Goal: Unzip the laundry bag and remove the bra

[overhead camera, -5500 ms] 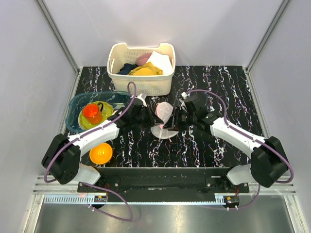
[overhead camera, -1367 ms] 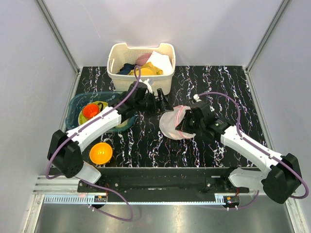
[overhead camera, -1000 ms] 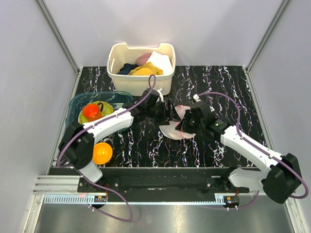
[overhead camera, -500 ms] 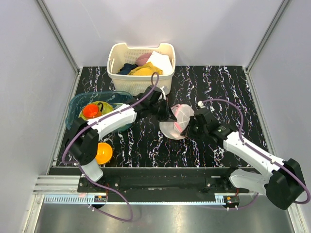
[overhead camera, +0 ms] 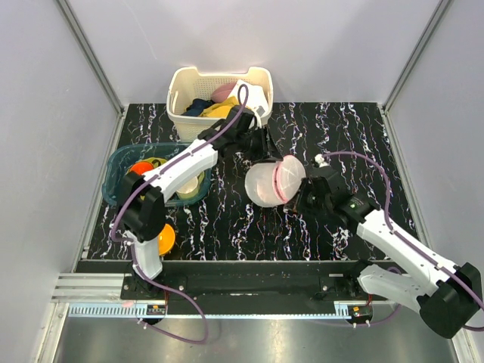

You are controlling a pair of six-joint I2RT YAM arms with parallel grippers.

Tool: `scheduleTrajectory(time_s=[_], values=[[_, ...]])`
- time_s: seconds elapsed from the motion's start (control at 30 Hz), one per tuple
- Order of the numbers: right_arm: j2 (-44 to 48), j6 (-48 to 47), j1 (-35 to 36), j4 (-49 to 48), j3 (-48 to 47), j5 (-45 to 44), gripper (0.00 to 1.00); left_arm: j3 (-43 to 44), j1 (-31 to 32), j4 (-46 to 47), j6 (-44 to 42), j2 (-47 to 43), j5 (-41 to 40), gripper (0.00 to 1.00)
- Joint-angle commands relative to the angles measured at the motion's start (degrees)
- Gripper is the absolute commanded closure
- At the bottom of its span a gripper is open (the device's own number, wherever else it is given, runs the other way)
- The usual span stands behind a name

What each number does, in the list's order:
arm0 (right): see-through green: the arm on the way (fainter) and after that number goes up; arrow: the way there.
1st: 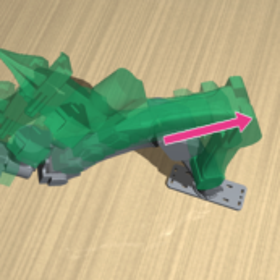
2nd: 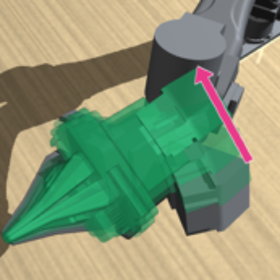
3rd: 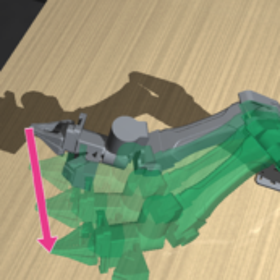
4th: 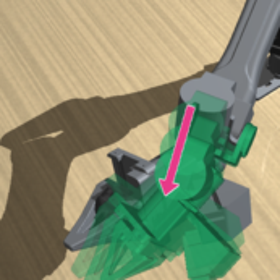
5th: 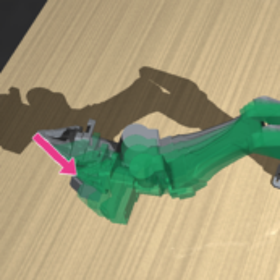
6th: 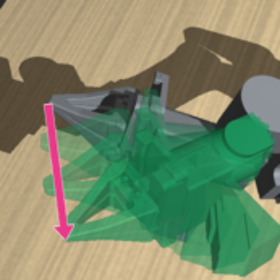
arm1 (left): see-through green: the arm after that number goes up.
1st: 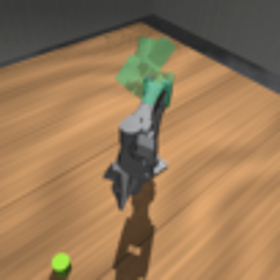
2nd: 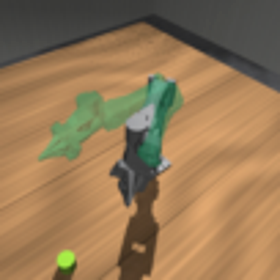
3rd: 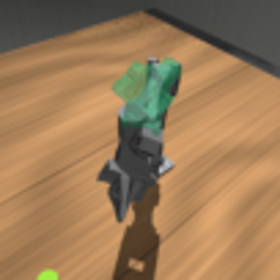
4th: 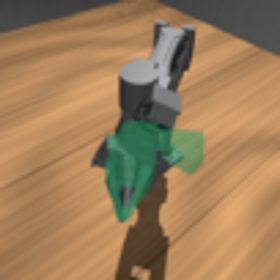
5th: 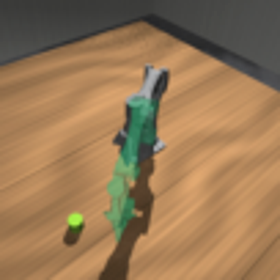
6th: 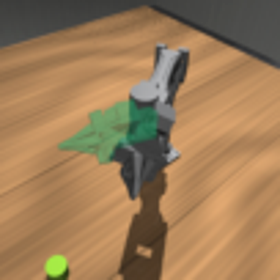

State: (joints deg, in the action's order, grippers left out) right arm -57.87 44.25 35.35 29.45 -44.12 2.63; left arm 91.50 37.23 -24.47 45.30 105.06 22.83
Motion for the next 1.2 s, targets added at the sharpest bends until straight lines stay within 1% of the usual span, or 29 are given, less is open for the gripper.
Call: scheduleTrajectory(time_s=[0.0,0.03,0.07,0.1,0.13,0.17,0.27,0.3,0.37,0.4,0.47,0.57,0.63,0.77,1.0,1.1,1.17], values=[[-1.1,-1.0,0.4,0.3,-4.9,-0.1,1.0,5.9,-0.1,-1.5,-2.3,2.4,1.8,0.34],[-1.5,-0.8,0.4,-0.2,-5.0,-0.5,1.0,5.8,-0.1,-2.0,-3.1,1.4,1.2,0.24],[-2.2,-0.6,0.3,-1.1,-5.1,-0.8,1.0,5.3,0.1,-2.4,-3.5,0.2,-0.7,0.22],[-2.7,-0.2,0.5,-1.4,-5.1,-1.0,1.0,5.0,0.1,-3.1,-3.9,-0.7,-1.7,0.15],[-3.0,0.1,0.4,-1.9,-5.1,-1.0,1.0,4.5,0.1,-4.3,-4.3,-3.5,-2.8,0.13],[-3.6,0.6,0.4,-3.0,-5.0,-0.7,1.0,3.6,0.1,-4.7,-4.6,-4.9,-4.7,0.12],[-4.5,1.3,0.3,-4.9,-4.5,0.4,1.0,-2.0,0.1,-4.6,-3.6,-11.3,-6.4,0.13],[-4.8,1.3,0.4,-5.2,-4.3,0.6,1.0,-5.2,0.2,-4.6,-3.2,-12.8,-6.7,0.14],[-5.5,1.2,0.4,-5.4,-4.3,1.1,1.0,-8.3,0.5,-4.4,-1.4,-17.1,-7.8,0.14],[-5.7,1.2,0.4,-5.3,-4.5,1.1,1.0,-11.9,0.6,-3.7,-0.4,-18.4,-8.0,0.15],[-5.9,1.0,0.4,-5.5,-4.5,1.1,1.0,-15.5,1.0,-2.6,3.0,-22.7,-8.7,0.15],[-6.6,0.9,0.4,-5.6,-4.6,1.4,1.0,-22.8,2.0,2.6,8.8,-26.6,-8.2,0.14],[-6.9,0.8,0.4,-5.9,-4.7,1.7,1.0,-26.0,2.7,5.8,11.6,-26.8,-7.9,0.13],[-7.6,0.6,0.4,-6.1,-5.0,1.9,1.0,-28.1,3.5,8.7,14.5,-23.9,-5.3,0.11],[-6.6,0.7,0.3,-5.7,-4.6,1.9,1.0,-27.8,4.1,14.5,16.4,-18.7,-5.5,0.11],[-6.4,0.8,0.4,-5.5,-4.4,1.8,1.0,-26.6,4.2,14.7,16.8,-15.7,-5.3,0.15],[-6.0,0.8,0.3,-5.3,-4.2,1.8,1.0,-25.9,4.2,14.7,16.9,-14.1,-5.6,0.21]])
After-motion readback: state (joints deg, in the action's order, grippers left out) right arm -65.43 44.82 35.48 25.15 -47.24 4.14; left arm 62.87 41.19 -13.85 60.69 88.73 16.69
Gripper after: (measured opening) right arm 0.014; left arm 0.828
